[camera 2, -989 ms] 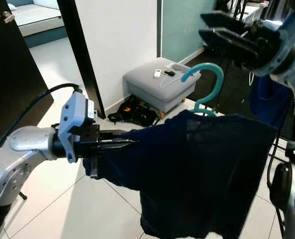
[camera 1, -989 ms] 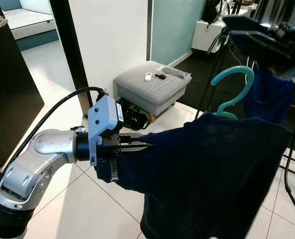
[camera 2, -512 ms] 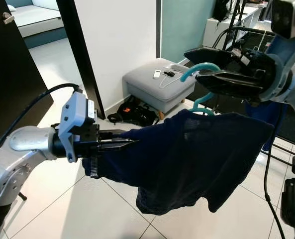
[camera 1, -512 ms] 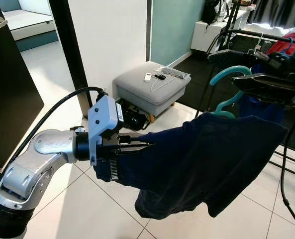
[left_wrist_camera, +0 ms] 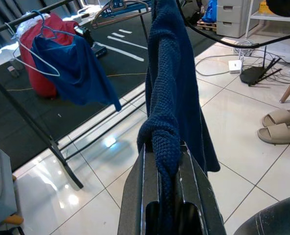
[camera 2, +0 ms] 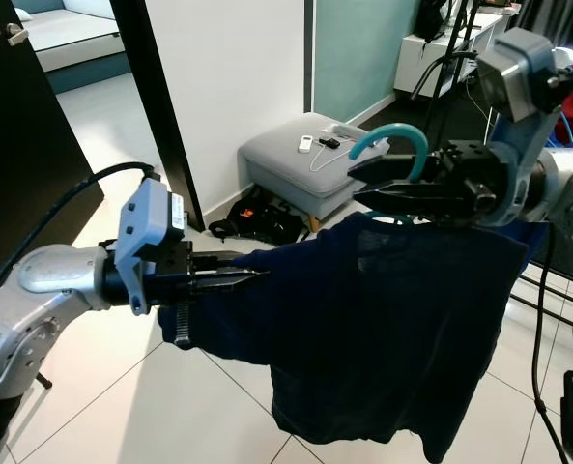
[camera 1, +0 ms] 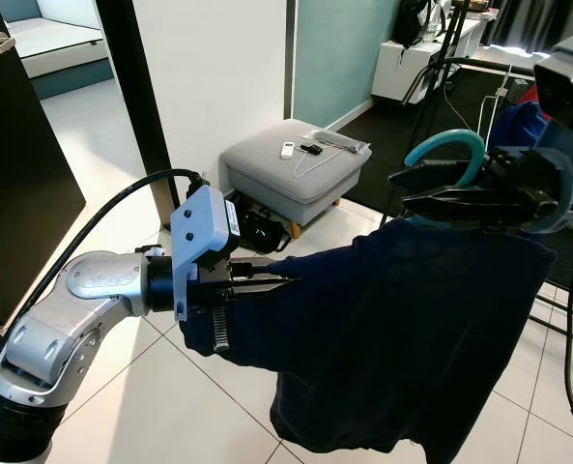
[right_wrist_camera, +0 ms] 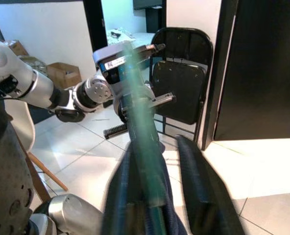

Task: Hang hanger

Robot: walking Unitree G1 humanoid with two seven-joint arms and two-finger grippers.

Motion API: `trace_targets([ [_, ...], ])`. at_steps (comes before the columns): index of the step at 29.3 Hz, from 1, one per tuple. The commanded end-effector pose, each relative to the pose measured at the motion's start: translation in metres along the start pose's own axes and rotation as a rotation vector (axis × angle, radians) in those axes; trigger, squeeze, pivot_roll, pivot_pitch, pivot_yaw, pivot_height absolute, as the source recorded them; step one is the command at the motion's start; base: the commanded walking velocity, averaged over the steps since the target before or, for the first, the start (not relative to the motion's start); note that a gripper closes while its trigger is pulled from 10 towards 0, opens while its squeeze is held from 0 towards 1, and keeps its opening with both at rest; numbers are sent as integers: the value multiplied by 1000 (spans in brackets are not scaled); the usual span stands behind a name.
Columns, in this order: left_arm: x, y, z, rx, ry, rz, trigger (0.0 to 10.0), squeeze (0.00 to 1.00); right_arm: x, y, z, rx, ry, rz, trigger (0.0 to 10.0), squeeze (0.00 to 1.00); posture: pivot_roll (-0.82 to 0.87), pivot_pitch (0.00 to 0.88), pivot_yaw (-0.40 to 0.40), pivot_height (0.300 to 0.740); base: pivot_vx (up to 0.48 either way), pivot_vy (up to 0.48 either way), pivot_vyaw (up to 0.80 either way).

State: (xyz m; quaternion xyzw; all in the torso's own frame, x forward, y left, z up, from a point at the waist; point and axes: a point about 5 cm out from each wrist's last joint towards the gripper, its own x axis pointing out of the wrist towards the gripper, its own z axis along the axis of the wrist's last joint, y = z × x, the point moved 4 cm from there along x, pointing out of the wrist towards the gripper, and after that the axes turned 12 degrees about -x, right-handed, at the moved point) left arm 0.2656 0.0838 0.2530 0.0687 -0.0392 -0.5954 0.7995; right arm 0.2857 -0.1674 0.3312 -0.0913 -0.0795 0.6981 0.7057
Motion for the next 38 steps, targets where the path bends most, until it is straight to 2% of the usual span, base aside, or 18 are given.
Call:
trace_targets([
  [1, -3, 2, 6, 29, -19, 7, 0, 0, 2, -2, 3, -30, 2, -9, 0, 0, -83, 0, -32, 740, 0, 0, 0],
  [11, -5, 2, 2, 17, -16, 15, 0, 0, 5, -9, 9, -69, -35, -52, 0, 0, -80, 0, -34, 740, 0, 0, 0],
  [12, -5, 2, 2, 16, -16, 16, 1490, 0, 5, -9, 9, -71, -34, -52, 0, 0, -80, 0, -34, 740, 0, 0, 0],
  [13, -5, 2, 1, 12, -13, 17, 1490, 0, 6, -10, 9, -73, -37, -55, 0, 0, -76, 0, -35, 740, 0, 0, 0],
  [14, -6, 2, 1, 8, -11, 18, 5686, 0, 6, -10, 9, -76, -40, -57, 0, 0, -76, 0, -35, 740, 0, 0, 0],
  [15, -9, 6, 2, -20, -27, 44, 10000, 1000, 7, -11, 9, -78, -41, -60, 0, 0, -74, 0, -36, 740, 0, 0, 0],
  [16, -12, 9, 3, -41, -39, 63, 10000, 1000, 7, -11, 9, -79, -41, -62, 0, 0, -74, 0, -36, 740, 0, 0, 0],
  [23, -26, 21, 8, -22, -59, 148, 10000, 1000, 7, -14, 7, -83, -45, -79, 0, 0, -69, 0, -38, 740, 0, 0, 0],
  [24, -31, 24, 9, -22, -67, 174, 10000, 1000, 8, -15, 6, -84, -45, -90, 0, 0, -69, 0, -38, 740, 0, 0, 0],
  [25, -43, 30, 7, -22, -65, 238, 10000, 1000, 9, -21, 0, -81, -42, -125, 0, 0, -63, 0, -40, 740, 0, 0, 0],
  [27, -51, 33, 5, -27, -61, 275, 10000, 1000, 11, -23, -4, -76, -42, -139, 0, 0, -57, 0, -44, 740, 0, 0, 0],
  [29, -52, 34, 5, -29, -61, 280, 10000, 1000, 12, -24, -5, -75, -42, -140, 0, 0, -57, 0, -44, 740, 0, 0, 0],
  [34, -85, 27, -4, -115, -67, 340, 10000, 1000, 31, -33, -16, -58, -88, -131, 0, 0, -26, 0, -59, 740, 0, 0, 0],
  [38, -92, 26, -5, -135, -80, 365, 10000, 1000, 37, -36, -16, -58, -104, -125, 0, 0, -12, 0, -67, 740, 0, 0, 0],
])
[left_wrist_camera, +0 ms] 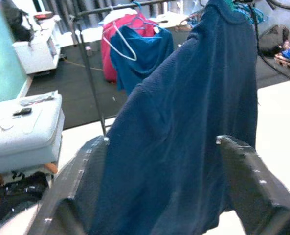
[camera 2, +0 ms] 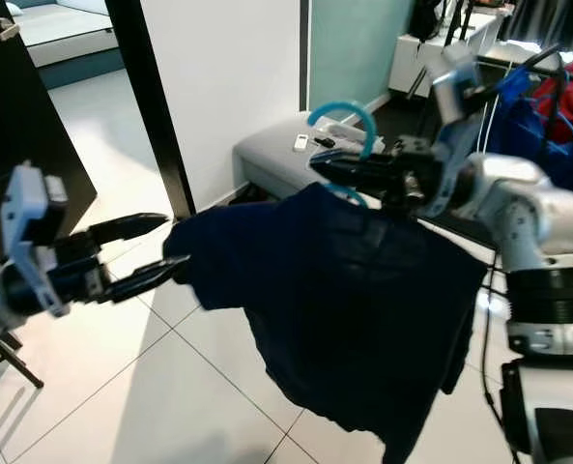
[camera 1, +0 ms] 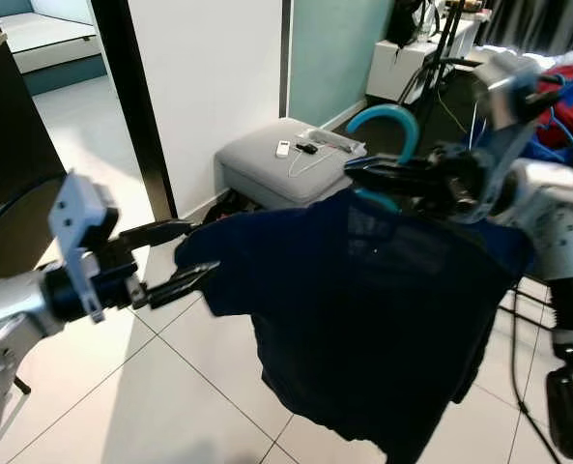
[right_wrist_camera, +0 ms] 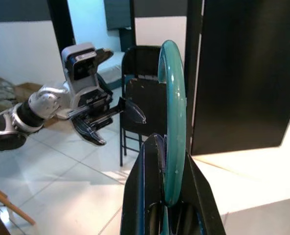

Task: Hang hanger

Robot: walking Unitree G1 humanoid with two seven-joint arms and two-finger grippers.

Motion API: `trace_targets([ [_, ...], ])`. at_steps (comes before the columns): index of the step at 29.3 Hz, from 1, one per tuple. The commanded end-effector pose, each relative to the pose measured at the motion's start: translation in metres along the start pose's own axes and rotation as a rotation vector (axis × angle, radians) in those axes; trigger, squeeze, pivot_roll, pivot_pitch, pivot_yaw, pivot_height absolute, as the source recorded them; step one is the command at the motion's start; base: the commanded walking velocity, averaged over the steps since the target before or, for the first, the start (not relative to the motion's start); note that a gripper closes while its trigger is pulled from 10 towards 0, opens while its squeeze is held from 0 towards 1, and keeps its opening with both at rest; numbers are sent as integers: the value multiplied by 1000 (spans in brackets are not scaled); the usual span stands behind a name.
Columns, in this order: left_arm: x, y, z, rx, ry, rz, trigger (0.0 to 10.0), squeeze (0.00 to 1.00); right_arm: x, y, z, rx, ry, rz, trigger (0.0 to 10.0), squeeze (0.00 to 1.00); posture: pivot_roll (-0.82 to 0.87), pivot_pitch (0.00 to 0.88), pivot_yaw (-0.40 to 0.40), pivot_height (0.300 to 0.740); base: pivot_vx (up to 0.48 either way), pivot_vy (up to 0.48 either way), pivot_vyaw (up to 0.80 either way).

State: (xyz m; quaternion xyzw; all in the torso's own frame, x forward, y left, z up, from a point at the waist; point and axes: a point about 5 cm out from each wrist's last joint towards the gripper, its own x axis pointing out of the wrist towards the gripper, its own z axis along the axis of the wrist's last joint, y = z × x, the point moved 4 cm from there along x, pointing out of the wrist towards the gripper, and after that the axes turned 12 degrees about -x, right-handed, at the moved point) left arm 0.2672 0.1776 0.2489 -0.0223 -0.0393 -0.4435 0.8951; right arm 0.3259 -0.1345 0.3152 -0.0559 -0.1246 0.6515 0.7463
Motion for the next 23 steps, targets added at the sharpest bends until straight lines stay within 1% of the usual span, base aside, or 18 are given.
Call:
trace_targets([
  [1, -3, -1, 5, 12, -1, -2, 10000, 1000, 4, -1, 8, -43, -8, 13, 0, 0, -12, 0, -67, 740, 0, 0, 0],
  [2, -9, 5, 1, 13, 2, 46, 10000, 1000, 10, -2, 7, -42, -18, 26, 0, 0, -1, 0, -73, 740, 0, 0, 0],
  [3, -9, 5, 1, 13, 2, 46, 10000, 1000, 10, -2, 7, -42, -18, 26, 0, 0, -1, 0, -73, 740, 0, 0, 0],
  [4, -15, 10, -2, 10, 3, 84, 10000, 1000, 16, -2, 6, -43, -26, 38, 0, 0, 4, 0, -76, 740, 0, 0, 0],
  [6, -15, 10, -2, 10, 3, 84, 10000, 1000, 16, -2, 6, -43, -26, 38, 0, 0, 4, 0, -76, 740, 0, 0, 0],
  [7, -20, 17, -5, 9, 1, 128, 10000, 855, 22, -2, 6, -44, -37, 51, 0, 0, 7, 0, -78, 740, 0, 0, 0],
  [8, -20, 17, -5, 9, 1, 128, 10000, 855, 22, -2, 6, -44, -37, 51, 0, 0, 7, 0, -78, 740, 0, 0, 0],
  [9, -24, 21, -10, 3, 8, 160, 10000, 0, 28, -3, 8, -48, -58, 66, 0, 0, 10, 0, -79, 740, 0, 0, 0],
  [10, -24, 21, -10, 3, 8, 160, 10000, 0, 28, -3, 8, -48, -58, 66, 0, 0, 10, 0, -79, 740, 0, 0, 0],
  [13, -27, 34, -21, 7, 30, 245, 10000, 0, 36, -1, 19, -65, -111, 103, 0, 0, 12, 0, -78, 740, 0, 0, 0],
  [14, -27, 34, -21, 7, 30, 245, 10000, 0, 36, -1, 19, -65, -111, 103, 0, 0, 12, 0, -78, 740, 0, 0, 0],
  [15, -29, 38, -21, 7, 24, 273, 10000, 0, 37, 1, 23, -70, -126, 119, 0, 0, 12, 0, -78, 740, 0, 0, 0],
  [18, -32, 42, -20, 9, 19, 299, 10000, 0, 37, 2, 26, -74, -138, 130, 0, 0, 12, 0, -78, 740, 0, 0, 0],
  [20, -45, 53, -18, 16, 8, 367, 10000, 0, 37, 3, 32, -87, -160, 149, 0, 0, 14, 0, -80, 740, 0, 0, 0],
  [21, -45, 53, -18, 16, 8, 367, 10000, 0, 37, 3, 32, -87, -160, 149, 0, 0, 14, 0, -80, 740, 0, 0, 0],
  [22, -50, 55, -18, 18, 6, 385, 10000, 0, 38, 3, 34, -91, -166, 152, 0, 0, 14, 0, -80, 740, 0, 0, 0],
  [23, -50, 55, -18, 18, 6, 385, 10000, 0, 38, 3, 34, -91, -166, 152, 0, 0, 14, 0, -80, 740, 0, 0, 0],
])
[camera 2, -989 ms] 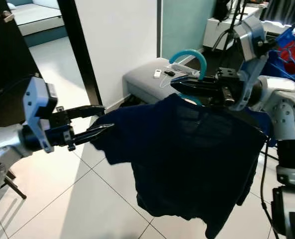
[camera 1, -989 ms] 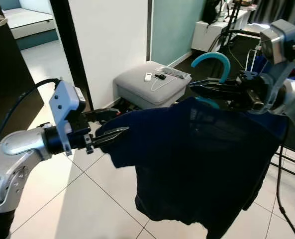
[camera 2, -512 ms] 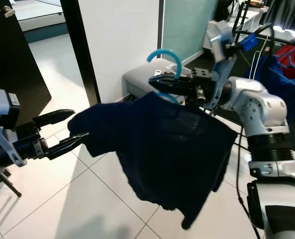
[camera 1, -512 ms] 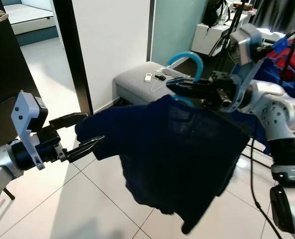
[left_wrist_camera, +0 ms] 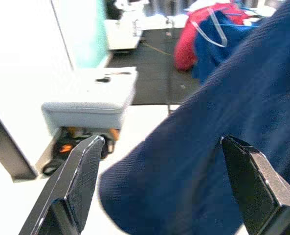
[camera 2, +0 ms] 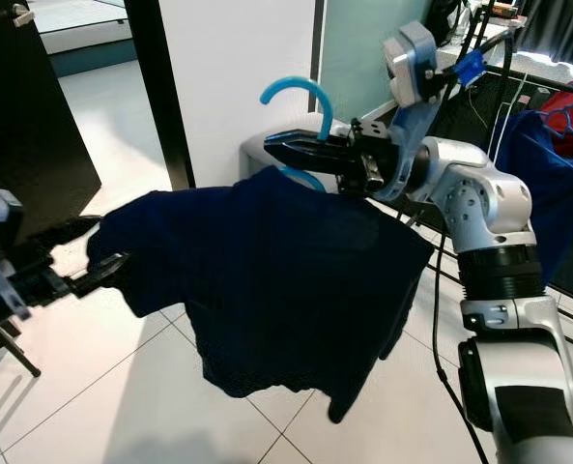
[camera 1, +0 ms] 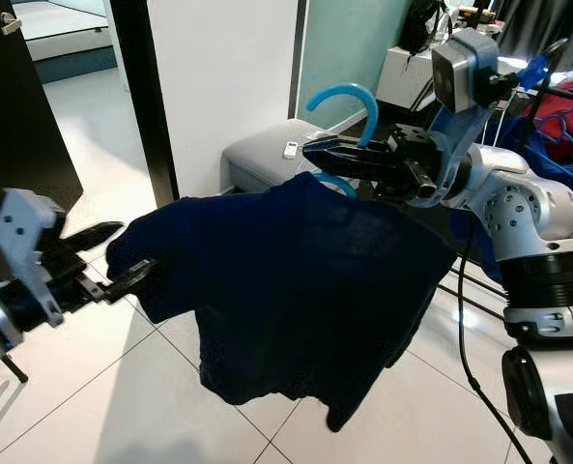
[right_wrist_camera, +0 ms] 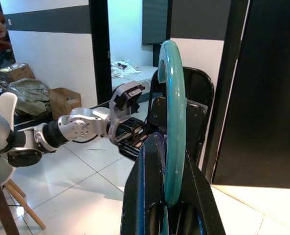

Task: Hang hanger

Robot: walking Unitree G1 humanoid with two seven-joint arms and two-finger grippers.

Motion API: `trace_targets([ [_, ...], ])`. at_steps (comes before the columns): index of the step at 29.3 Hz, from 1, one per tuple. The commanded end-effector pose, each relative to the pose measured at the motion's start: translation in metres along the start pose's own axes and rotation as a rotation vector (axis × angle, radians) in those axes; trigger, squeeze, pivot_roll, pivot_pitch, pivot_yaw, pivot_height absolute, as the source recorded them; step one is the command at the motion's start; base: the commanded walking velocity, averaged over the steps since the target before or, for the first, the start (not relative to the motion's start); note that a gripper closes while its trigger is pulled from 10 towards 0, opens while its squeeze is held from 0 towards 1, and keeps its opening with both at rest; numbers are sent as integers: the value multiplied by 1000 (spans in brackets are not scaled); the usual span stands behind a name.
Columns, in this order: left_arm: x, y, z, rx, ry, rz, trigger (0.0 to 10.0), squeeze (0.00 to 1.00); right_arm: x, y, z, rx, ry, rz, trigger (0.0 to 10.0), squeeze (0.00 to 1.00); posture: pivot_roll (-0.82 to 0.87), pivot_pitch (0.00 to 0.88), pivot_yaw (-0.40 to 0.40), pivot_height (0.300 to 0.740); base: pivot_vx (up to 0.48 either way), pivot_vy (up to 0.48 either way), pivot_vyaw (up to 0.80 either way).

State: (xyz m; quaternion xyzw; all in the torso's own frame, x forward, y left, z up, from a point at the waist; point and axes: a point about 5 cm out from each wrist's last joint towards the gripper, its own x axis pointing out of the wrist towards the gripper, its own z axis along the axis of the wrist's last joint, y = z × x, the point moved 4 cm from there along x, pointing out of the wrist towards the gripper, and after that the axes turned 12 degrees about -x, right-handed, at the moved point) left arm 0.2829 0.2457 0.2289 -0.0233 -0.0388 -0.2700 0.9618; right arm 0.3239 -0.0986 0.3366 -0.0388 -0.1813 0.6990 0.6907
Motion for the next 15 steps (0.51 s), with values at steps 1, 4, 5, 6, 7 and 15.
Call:
trace_targets([
  [1, -3, 2, -2, 6, 8, 13, 10000, 0, 2, 1, 16, -50, -37, 21, 0, 0, 14, 0, -80, 740, 0, 0, 0],
  [4, -9, 6, -1, 6, 4, 25, 10000, 0, 4, 0, 16, -53, -47, 30, 0, 0, 30, 0, -87, 740, 0, 0, 0],
  [5, -11, 6, -1, 6, 2, 27, 10000, 0, 5, 0, 16, -54, -51, 35, 0, 0, 35, 0, -90, 740, 0, 0, 0],
  [6, -13, 6, -1, 4, 0, 24, 5725, 0, 6, -1, 16, -54, -53, 37, 0, 0, 38, 0, -91, 740, 0, 0, 0],
  [7, -13, 6, -1, 4, 0, 24, 5725, 0, 6, -1, 16, -54, -53, 37, 0, 0, 38, 0, -91, 740, 0, 0, 0],
  [15, -14, -6, -4, -27, 0, -49, 0, 0, 10, -3, 20, -66, -68, 43, 0, 0, 38, 0, -96, 740, 0, 0, 0],
])
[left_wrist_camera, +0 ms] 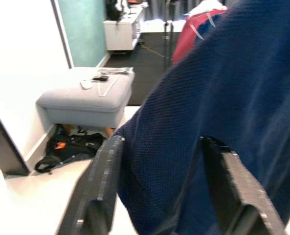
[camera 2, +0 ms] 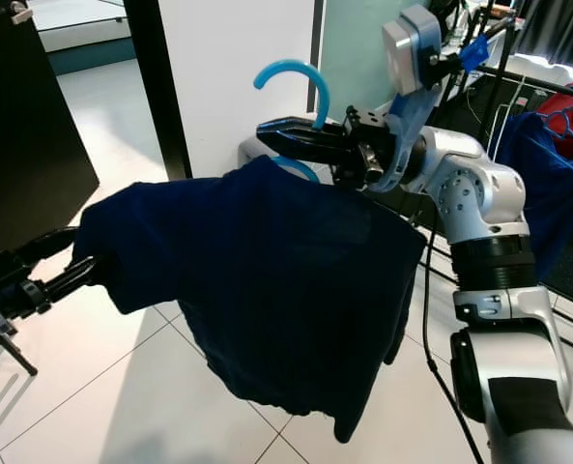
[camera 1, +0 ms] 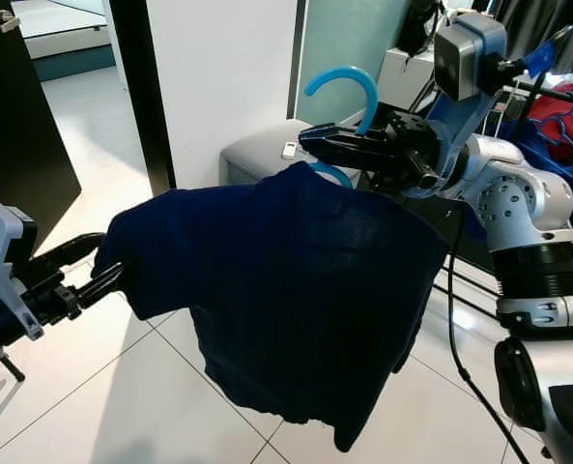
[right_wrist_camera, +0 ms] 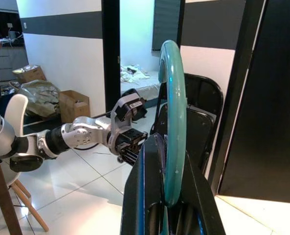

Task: Hang hanger

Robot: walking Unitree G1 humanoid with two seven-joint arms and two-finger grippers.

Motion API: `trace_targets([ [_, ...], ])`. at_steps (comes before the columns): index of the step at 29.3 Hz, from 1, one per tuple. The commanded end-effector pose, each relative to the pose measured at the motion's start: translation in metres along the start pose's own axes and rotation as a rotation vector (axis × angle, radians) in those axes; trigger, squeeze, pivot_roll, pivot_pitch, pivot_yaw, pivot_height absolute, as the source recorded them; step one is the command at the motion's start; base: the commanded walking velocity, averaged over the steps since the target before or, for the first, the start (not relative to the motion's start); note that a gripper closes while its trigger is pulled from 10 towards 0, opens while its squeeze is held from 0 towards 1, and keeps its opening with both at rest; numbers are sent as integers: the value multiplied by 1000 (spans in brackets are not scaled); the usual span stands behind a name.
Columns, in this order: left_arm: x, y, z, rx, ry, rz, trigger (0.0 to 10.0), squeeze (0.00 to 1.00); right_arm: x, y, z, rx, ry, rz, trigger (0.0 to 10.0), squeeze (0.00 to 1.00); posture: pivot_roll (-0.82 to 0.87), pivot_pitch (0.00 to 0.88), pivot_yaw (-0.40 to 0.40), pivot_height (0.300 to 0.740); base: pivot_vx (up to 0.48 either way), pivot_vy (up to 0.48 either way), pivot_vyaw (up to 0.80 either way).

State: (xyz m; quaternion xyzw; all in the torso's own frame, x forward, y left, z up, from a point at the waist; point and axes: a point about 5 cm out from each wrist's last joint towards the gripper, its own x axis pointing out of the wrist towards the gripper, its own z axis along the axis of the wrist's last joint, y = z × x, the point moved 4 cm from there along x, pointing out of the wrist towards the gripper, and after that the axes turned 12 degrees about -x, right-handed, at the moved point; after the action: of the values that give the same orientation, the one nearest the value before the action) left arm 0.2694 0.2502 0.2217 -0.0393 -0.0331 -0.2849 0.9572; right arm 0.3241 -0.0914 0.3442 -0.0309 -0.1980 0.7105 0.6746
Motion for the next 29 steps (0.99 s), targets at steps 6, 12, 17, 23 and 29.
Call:
trace_targets([
  [6, 3, -1, 4, 17, -20, -8, 0, 0, 2, -1, 17, -64, -32, 10, 0, 0, 29, 0, -90, 740, 0, 0, 0],
  [12, 2, 17, 13, 60, -53, 88, 0, 0, 0, -1, 18, -69, -23, 0, 0, 0, 27, 0, -88, 740, 0, 0, 0],
  [17, -9, 47, 31, 110, -100, 237, 0, 0, -8, -4, 11, -64, 23, -43, 0, 0, 24, 0, -84, 740, 0, 0, 0],
  [23, -22, 61, 40, 134, -119, 309, 0, 0, -28, -9, -17, -38, 135, -143, 0, 0, 33, 0, -88, 740, 0, 0, 0],
  [29, -34, 68, 43, 143, -120, 353, 0, 0, -58, -11, -22, -29, 184, -248, 0, 0, 29, 0, -82, 740, 0, 0, 0],
])
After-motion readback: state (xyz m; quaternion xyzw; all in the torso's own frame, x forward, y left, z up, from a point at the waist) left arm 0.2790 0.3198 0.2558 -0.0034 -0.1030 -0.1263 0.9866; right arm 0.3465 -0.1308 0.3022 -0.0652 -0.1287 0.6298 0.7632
